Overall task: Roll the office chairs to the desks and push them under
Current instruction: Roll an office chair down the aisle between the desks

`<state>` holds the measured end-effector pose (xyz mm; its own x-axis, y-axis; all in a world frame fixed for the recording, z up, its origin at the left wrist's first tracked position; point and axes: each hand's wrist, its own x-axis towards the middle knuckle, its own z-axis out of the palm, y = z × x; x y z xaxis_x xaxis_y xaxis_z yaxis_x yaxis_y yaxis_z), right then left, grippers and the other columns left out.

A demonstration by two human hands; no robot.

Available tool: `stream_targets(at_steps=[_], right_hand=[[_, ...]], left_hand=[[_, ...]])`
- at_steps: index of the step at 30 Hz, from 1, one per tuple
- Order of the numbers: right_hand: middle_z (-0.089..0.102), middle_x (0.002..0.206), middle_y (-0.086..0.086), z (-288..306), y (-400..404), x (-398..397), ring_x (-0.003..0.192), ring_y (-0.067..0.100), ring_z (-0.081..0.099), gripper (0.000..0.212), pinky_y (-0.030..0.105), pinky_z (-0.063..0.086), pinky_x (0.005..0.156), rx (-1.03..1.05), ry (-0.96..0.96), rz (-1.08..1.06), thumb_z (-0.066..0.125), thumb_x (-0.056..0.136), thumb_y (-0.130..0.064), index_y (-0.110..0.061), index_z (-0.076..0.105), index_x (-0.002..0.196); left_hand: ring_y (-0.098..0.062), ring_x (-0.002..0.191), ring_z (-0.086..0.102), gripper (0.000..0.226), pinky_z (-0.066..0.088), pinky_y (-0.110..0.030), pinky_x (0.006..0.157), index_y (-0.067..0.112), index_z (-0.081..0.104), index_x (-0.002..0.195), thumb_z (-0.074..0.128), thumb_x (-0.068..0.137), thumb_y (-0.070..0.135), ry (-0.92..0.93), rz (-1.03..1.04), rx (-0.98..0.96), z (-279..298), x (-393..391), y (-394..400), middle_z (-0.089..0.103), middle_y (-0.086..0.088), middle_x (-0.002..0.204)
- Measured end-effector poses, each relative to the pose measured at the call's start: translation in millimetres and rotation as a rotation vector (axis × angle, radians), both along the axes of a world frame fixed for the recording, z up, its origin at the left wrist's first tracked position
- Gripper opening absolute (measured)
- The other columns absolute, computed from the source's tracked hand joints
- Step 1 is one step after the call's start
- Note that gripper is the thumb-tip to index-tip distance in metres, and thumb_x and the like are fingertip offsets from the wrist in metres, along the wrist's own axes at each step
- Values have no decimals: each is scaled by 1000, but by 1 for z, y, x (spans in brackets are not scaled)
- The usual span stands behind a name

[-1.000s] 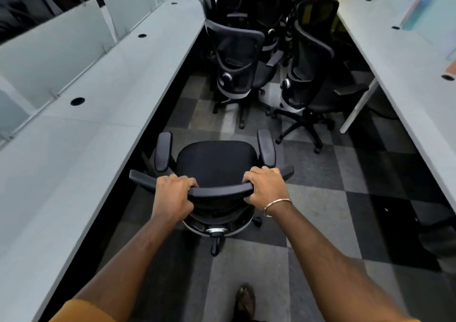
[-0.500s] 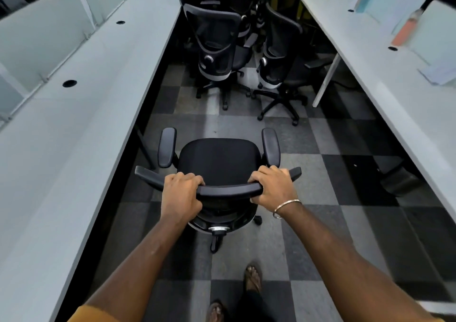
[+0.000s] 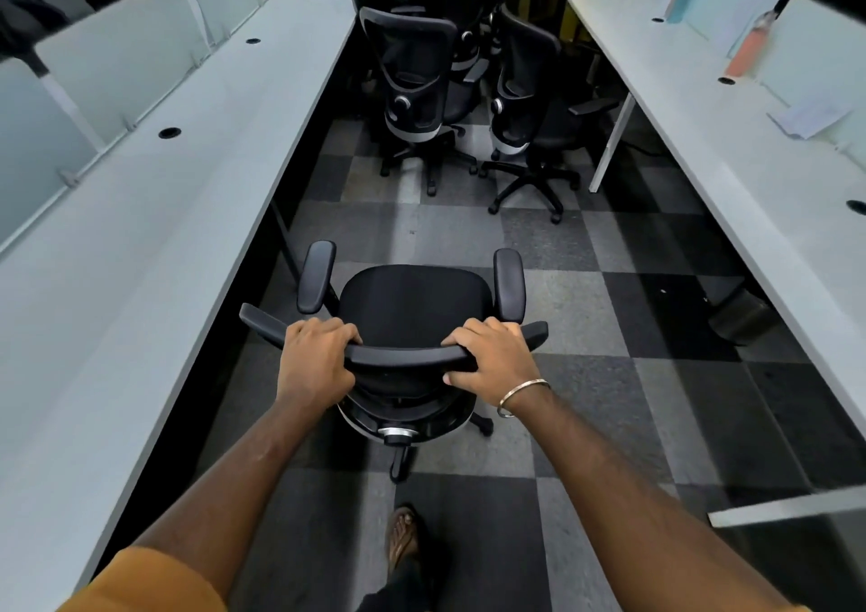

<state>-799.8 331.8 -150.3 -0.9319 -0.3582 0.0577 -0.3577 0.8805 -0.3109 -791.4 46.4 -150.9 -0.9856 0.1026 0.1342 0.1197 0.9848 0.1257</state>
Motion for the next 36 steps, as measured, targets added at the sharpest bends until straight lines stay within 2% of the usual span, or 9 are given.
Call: stream_targets(at_steps=[9,15,18,23,27,29,36], right_hand=[[52,102,-18,-1,11,121,99,12,49,45,35,32,96,-26,18,42,66,79,-68,-39,63,114],[46,96,-20,1,22,205,93,8,43,47,30,28,89,-13,42,34,69,75,-71,-40,64,110],[49,95,-20,-3,29,247,92,8,45,51,33,32,93,-41,55,18,66,72,-77,-41,65,107],[56,92,-20,-3,34,313,90,7,50,62,34,33,93,-94,64,-17,51,71,-94,-41,69,99],[61,80,-20,0,35,364,84,4,55,53,39,35,96,-318,71,-126,42,88,-83,-38,70,80],[58,75,-22,1,30,392,80,5,53,52,40,36,95,-296,109,-162,41,92,-78,-38,69,77],[57,85,-27,4,26,487,89,1,51,50,34,27,93,-189,42,-126,44,87,-82,-43,74,93]], left_hand=[[-22,94,60,38,38,-41,97,35,68,93,75,61,15,-77,67,-73,7,125,16,62,12,92],[-21,92,59,38,36,-40,90,37,67,92,73,59,20,-81,80,-75,8,216,27,61,13,91],[-20,87,58,39,37,-40,86,36,67,92,74,58,20,-43,58,-69,3,262,32,60,14,90],[-18,88,56,45,35,-37,88,36,67,99,75,58,19,-44,47,-66,5,331,40,59,15,93],[-18,87,56,46,35,-36,88,35,65,101,74,58,20,-37,12,-51,2,381,43,58,14,94],[-18,87,55,46,36,-36,89,34,64,101,75,59,20,-27,0,-42,1,408,42,57,13,94],[-19,88,54,45,37,-36,92,31,65,101,78,60,19,-24,-16,-32,-3,491,36,57,11,95]])
